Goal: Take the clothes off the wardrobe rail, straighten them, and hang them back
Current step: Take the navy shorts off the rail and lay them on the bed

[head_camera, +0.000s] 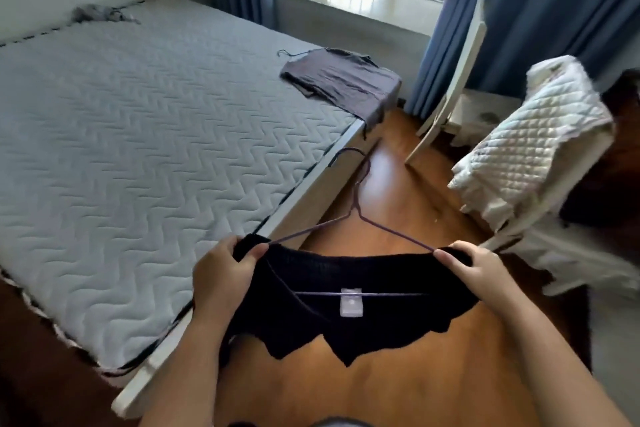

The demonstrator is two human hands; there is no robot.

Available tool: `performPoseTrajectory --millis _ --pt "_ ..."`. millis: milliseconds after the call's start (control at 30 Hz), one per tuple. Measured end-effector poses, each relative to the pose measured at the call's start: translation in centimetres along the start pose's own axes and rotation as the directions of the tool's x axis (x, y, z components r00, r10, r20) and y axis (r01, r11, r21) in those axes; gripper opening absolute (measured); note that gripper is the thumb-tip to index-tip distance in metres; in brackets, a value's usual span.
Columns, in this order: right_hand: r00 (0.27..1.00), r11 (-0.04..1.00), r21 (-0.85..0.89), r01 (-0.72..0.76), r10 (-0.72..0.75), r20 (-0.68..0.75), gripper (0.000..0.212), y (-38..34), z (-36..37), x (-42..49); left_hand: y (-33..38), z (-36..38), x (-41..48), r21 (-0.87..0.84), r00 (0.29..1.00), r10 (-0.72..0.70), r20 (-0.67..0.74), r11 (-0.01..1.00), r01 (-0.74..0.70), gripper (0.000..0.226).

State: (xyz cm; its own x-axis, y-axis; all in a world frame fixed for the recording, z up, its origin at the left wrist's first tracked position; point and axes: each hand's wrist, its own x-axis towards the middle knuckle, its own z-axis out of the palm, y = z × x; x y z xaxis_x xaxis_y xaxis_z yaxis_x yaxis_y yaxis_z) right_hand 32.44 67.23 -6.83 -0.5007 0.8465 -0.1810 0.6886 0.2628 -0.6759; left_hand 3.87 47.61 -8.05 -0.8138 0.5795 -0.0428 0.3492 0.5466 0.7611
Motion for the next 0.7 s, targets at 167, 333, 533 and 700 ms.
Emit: performPoseTrajectory --millis 167,333,533,700 --pt "0.998 0.998 0.046 -0.053 0.054 -0.022 0.021 4.1 -5.0 3.8 5.0 6.4 2.9 0.003 0.999 0.034 0.008 0.999 -0.034 0.025" --pt "0.998 0.998 0.025 -0.065 0.064 0.018 0.028 6.2 -7.1 11.0 8.3 11.2 9.9 0.026 0.998 0.057 0.006 0.998 -0.058 0.023" --pt "0.992 0.992 0.016 -0.126 0.126 0.03 0.019 7.2 -8.6 23.9 12.1 17.4 21.9 0.049 0.998 0.048 0.044 0.998 -0.05 0.023" --pt "0.993 0.991 -0.047 -0.122 0.121 -0.012 0.013 6.1 -9.9 35.0 14.5 20.6 30.3 0.003 0.995 -0.025 0.092 1.0 0.025 0.018"
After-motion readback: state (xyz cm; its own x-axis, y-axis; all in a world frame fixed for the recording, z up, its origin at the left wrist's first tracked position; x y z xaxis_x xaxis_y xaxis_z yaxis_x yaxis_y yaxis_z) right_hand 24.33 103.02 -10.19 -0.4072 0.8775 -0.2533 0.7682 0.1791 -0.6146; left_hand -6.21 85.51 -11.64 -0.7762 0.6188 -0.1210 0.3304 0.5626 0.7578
